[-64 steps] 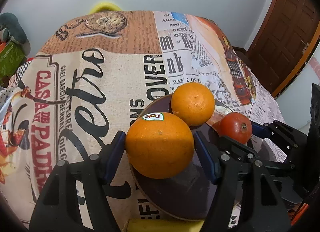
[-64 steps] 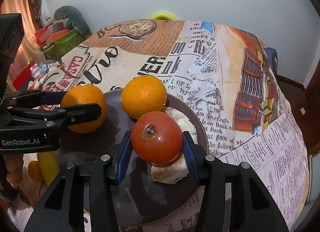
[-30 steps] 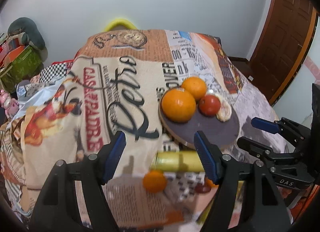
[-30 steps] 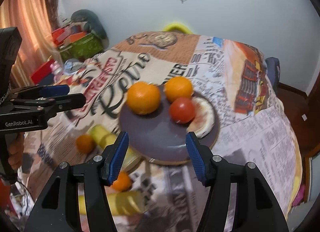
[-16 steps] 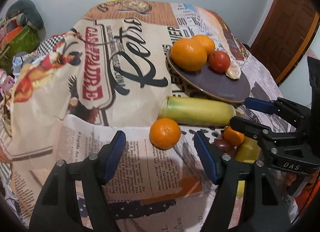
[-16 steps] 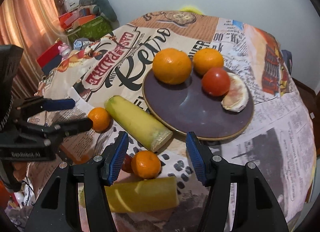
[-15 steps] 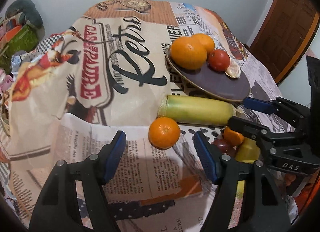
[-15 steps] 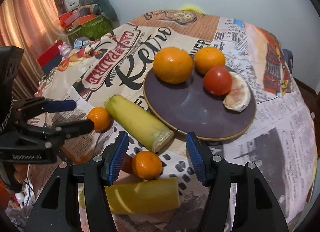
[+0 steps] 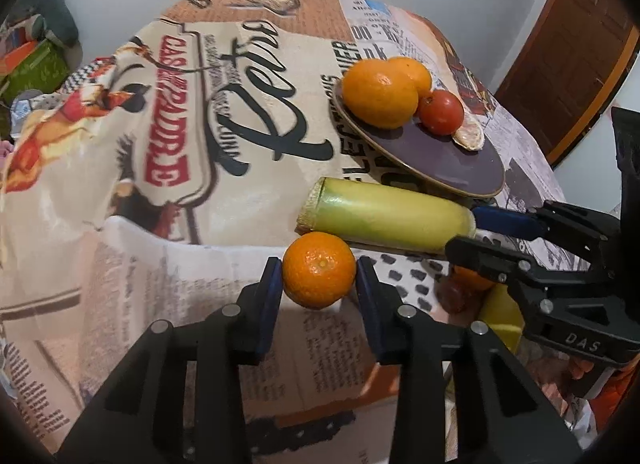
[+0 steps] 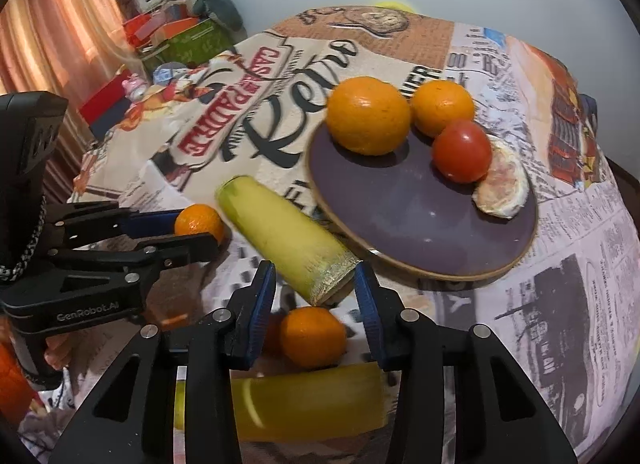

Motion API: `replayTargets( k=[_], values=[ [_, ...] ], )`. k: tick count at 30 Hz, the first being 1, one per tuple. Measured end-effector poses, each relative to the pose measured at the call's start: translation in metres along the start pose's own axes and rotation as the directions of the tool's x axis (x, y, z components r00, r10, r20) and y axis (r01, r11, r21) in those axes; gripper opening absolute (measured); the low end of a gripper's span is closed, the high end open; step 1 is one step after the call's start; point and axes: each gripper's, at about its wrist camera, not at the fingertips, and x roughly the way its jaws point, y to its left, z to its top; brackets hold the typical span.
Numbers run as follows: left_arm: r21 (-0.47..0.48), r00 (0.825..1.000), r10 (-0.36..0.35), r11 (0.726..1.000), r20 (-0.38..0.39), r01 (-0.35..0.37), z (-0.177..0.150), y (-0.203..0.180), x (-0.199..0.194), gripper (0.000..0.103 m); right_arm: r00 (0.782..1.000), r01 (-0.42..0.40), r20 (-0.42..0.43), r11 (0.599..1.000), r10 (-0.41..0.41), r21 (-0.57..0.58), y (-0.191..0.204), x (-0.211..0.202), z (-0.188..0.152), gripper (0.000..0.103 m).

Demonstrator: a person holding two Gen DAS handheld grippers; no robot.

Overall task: Organize fruits
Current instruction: 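Grasp the small mandarin with the left gripper while the right gripper approaches the corn cob, then lift the mandarin with the left gripper while the right gripper grasps and lifts the corn cob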

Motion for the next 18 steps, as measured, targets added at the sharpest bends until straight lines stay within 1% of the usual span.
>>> replayTargets(
  k=[3, 6, 9, 14, 18],
  values=[
    [-0.009, 1.0, 0.007, 1.0, 0.023, -0.007, -0.006, 0.007, -0.013, 0.037, 1.0, -0.018, -0.005, 0.999, 0.018, -0.037, 0.015, 0.002, 0.0, 0.038],
    [-0.013, 0.999, 0.038, 0.999, 0.034, -0.038, -0.013, 0.015, -0.022, 0.037, 0.999, -0.043, -0.018, 0.998, 0.042, -0.055, 0.025, 0.004, 0.001, 0.038],
    [-0.03, 0.998, 0.051, 0.998, 0.042, -0.05, -0.018, 0.026, -0.032, 0.037, 1.0, -0.024, -0.016, 0.998, 0.023, -0.061, 0.027, 0.001, 0.003, 0.038],
    [-0.044, 0.997, 0.043, 0.998, 0.061, -0.04, -0.023, 0.038, -0.042, 0.037, 1.0, 0.005, 0.014, 0.996, -0.003, -0.09, 0.031, -0.009, 0.019, 0.038],
    [-0.04, 0.997, 0.036, 0.999, 0.068, -0.033, -0.024, 0.039, -0.043, 0.037, 1.0, 0.022, -0.006, 0.989, -0.023, -0.144, 0.039, 0.006, 0.038, 0.038]
  ],
)
